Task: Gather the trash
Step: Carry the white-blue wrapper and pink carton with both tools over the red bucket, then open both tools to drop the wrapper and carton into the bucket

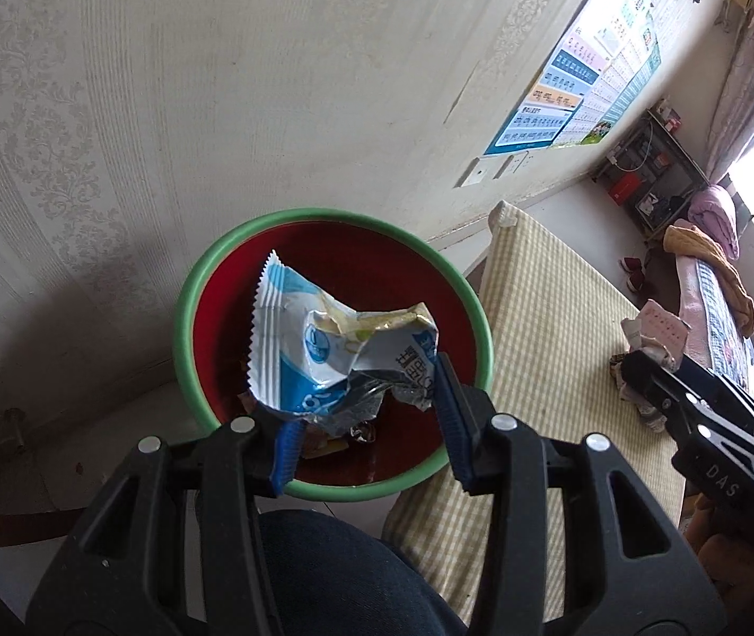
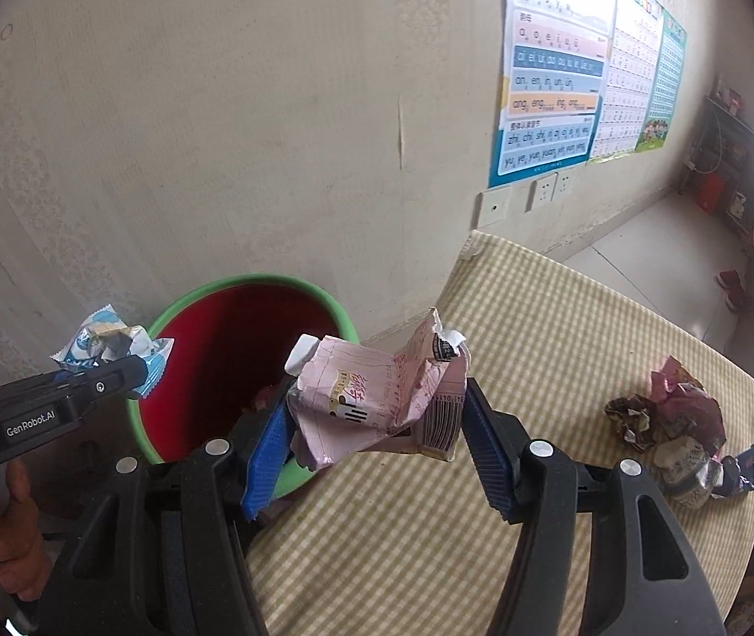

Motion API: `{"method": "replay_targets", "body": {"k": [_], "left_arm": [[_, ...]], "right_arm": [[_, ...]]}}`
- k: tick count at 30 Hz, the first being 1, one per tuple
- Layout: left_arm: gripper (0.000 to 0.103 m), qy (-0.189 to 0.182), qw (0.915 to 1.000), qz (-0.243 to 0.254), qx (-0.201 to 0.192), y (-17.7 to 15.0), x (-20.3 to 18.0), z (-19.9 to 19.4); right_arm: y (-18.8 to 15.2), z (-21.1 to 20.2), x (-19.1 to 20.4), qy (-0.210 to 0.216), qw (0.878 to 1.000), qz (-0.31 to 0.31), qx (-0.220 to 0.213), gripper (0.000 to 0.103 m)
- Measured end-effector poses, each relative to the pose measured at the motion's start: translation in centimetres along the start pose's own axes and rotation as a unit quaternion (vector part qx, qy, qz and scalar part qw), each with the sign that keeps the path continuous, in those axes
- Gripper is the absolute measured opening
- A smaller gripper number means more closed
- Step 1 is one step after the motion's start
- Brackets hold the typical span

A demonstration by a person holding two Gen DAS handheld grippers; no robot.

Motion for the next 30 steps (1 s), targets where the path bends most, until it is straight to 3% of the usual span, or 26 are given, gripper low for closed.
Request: {"method": "replay_targets", "body": {"k": [16,24,30], "left_arm": [[0.046,-0.015,0.9994,-0.033,0.003,1.4,5.1,1.0],[0.08,-0.023,0.9991,-0.033,-0.01,1.9,5.1,0.7],[0.093,-0.022,0.9989,-0.036,-0.021,1.5,4.7,-0.4]], "right_arm": [[2.9,6.2,6.0,0.046,0.997,-0.054,0.039,0.062],[2.6,7.3,6.2,0.041,0.996,-0.059,0.049,0.081],[2.2,6.2,5.5,0.036,0.997,-0.052,0.043,0.083]]}}
Point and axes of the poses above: each gripper's, at about its wrist camera, not at the fingertips, and z roughly the way its jaws point, x to its left, y to its top, the point moved 2 cm from there along z, roughly the way its jaws point, and after that the axes turned 9 degrees about x, right-handed, at the moved point
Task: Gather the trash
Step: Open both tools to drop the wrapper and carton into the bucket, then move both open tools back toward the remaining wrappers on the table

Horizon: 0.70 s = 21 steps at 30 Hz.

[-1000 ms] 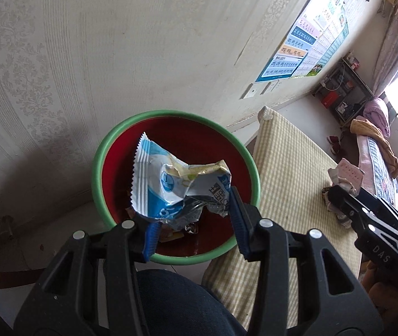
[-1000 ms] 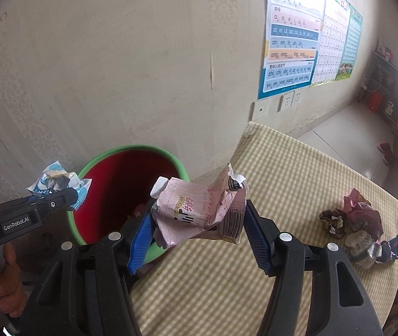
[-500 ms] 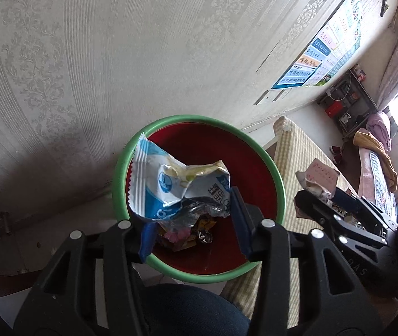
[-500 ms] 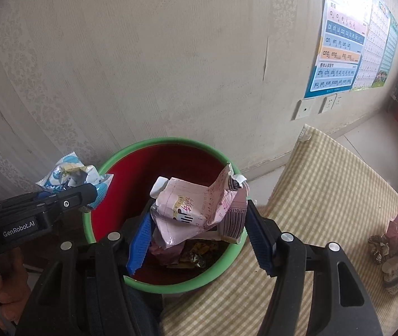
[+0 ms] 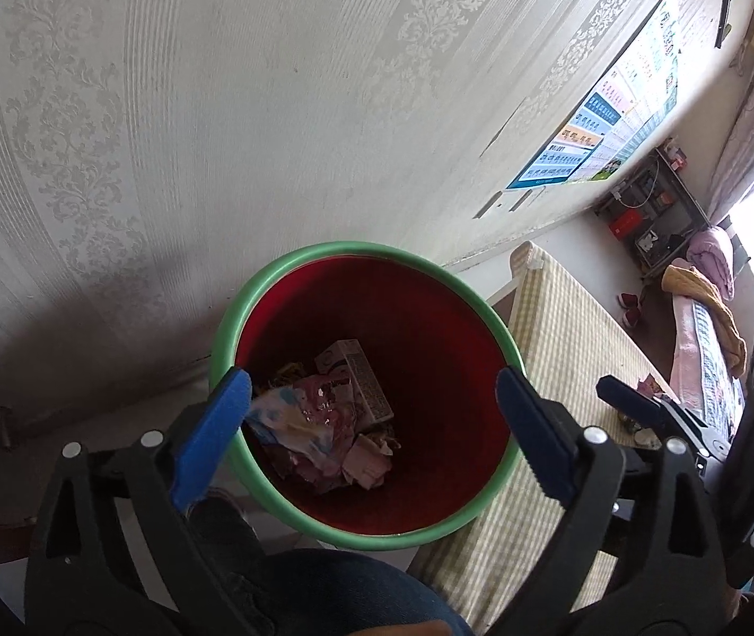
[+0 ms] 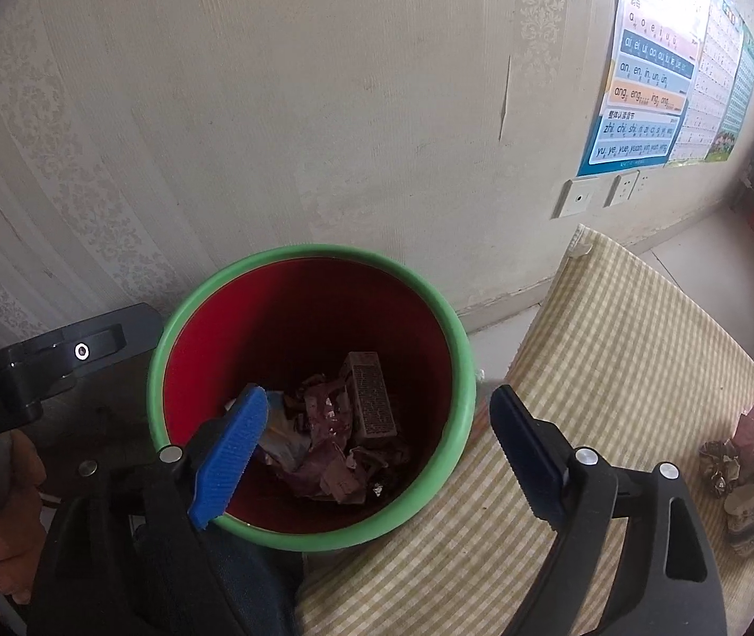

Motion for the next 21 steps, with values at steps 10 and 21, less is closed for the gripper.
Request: {"method": "replay_targets", "body": {"k": [10,21], "left_arm": [[0.097,-0.012,0.9995,0.027,0.007,-1.8,-4.2,-0.7],[0.097,-0.04,0.9957,0.081,0.019,-5.2,-11.5,-0.8]], "right_arm": [[-2.8,-4.1,-2.2,-0.012,0.999,0.025,-0.02,0.084],[-8.4,-9.0,-8.0,-0.047,0.995,0.086,-0.037,0.084]]}}
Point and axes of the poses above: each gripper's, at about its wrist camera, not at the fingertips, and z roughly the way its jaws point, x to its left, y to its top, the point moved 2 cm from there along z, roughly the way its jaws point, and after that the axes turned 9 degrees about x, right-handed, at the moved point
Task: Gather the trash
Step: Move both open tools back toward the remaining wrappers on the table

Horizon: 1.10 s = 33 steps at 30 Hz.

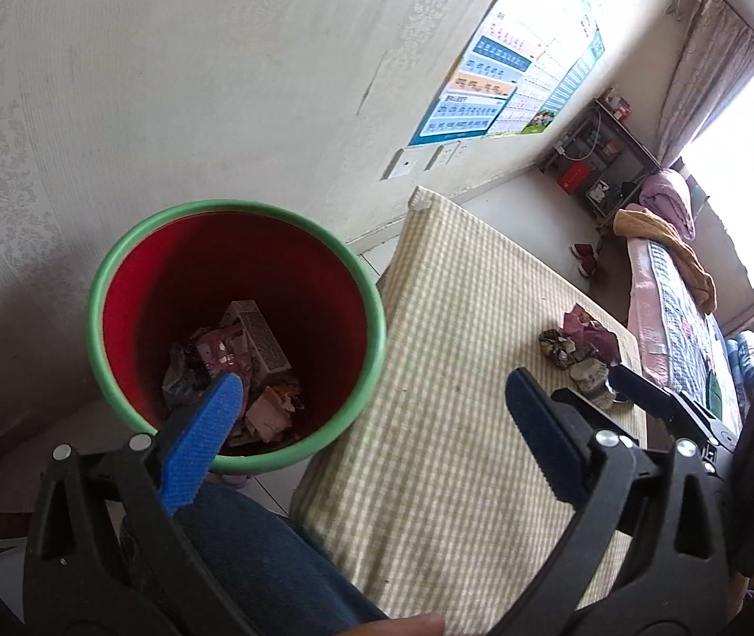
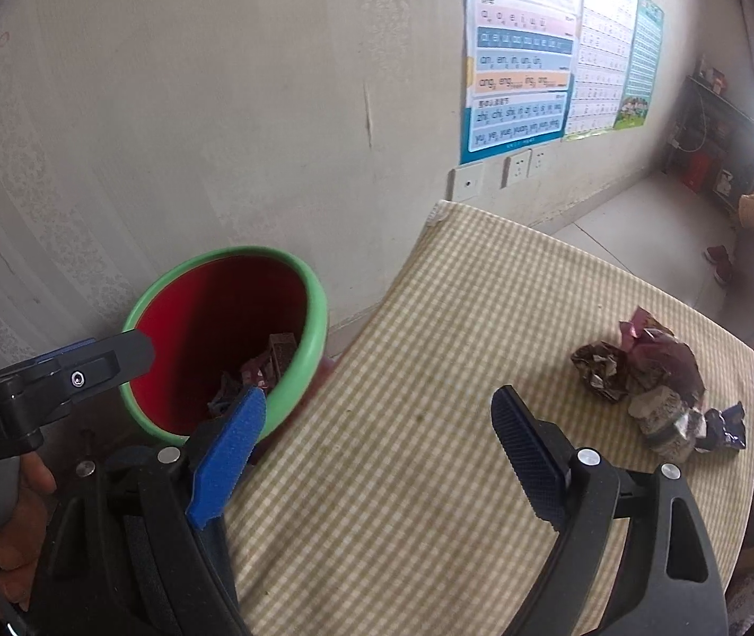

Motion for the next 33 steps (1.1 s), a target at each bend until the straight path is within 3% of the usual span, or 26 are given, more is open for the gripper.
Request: {"method": "replay_targets", "body": {"k": [17,33], "left_arm": [[0.097,-0.041,0.9934,0.105,0.021,-1.9,-12.7,1.8],[0.097,-0.056,0.9855,0.151,0.054,-1.7,-19.6,6.1]], "right_arm": [[-6.1,-6.8,-13.3,-0.071,0.989,0.123,-0.038,0.084],[-9.1,-8.1,-23.7,-0.122,0.97,0.207,-0.037,0.084]]}}
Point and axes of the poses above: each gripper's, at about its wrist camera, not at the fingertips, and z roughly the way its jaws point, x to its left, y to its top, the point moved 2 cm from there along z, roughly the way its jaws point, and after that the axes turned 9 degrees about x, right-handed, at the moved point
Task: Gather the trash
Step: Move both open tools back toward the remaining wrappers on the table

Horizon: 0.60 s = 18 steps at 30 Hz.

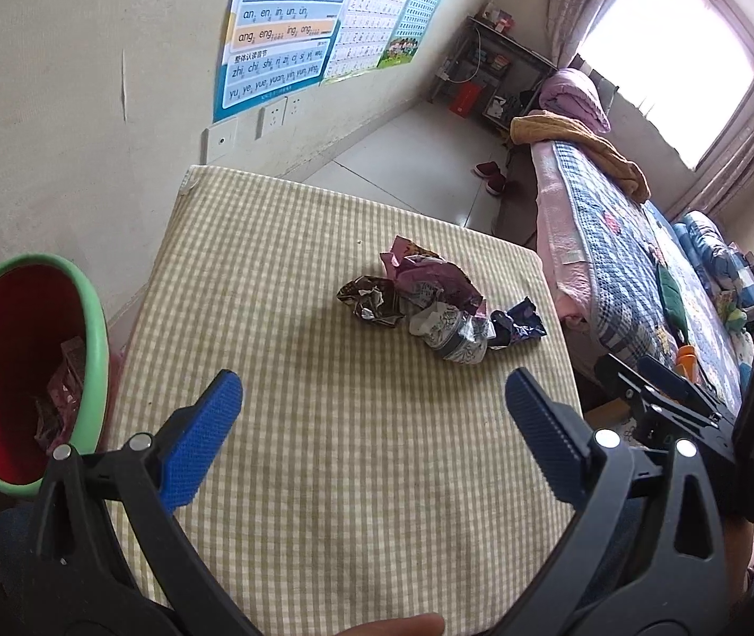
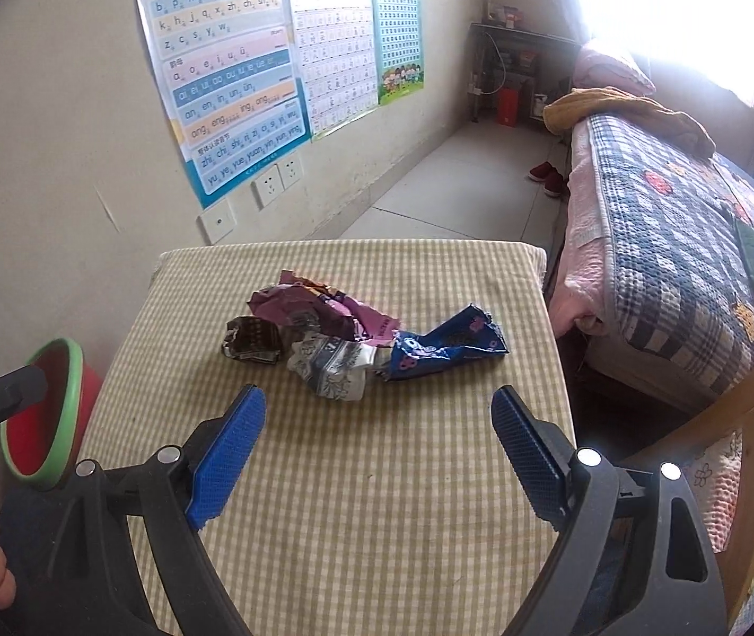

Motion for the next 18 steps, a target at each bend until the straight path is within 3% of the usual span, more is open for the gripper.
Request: {"method": "replay_targets", "body": {"k": [7,18], "left_arm": [[0.097,0.002,0.9998,0.007,0.02,1.8,-1.1,3.1],[0.097,0.023,0.997,0.003,0.073,4.2,-1.0,11.5]], "right_arm": [[1.4,2.6,-2.6,-0.008,1.0,0.028,0.009,0.084],[2.6,8.9,-6.3,-0.009,0.995,0.088,0.051,0.084]]}}
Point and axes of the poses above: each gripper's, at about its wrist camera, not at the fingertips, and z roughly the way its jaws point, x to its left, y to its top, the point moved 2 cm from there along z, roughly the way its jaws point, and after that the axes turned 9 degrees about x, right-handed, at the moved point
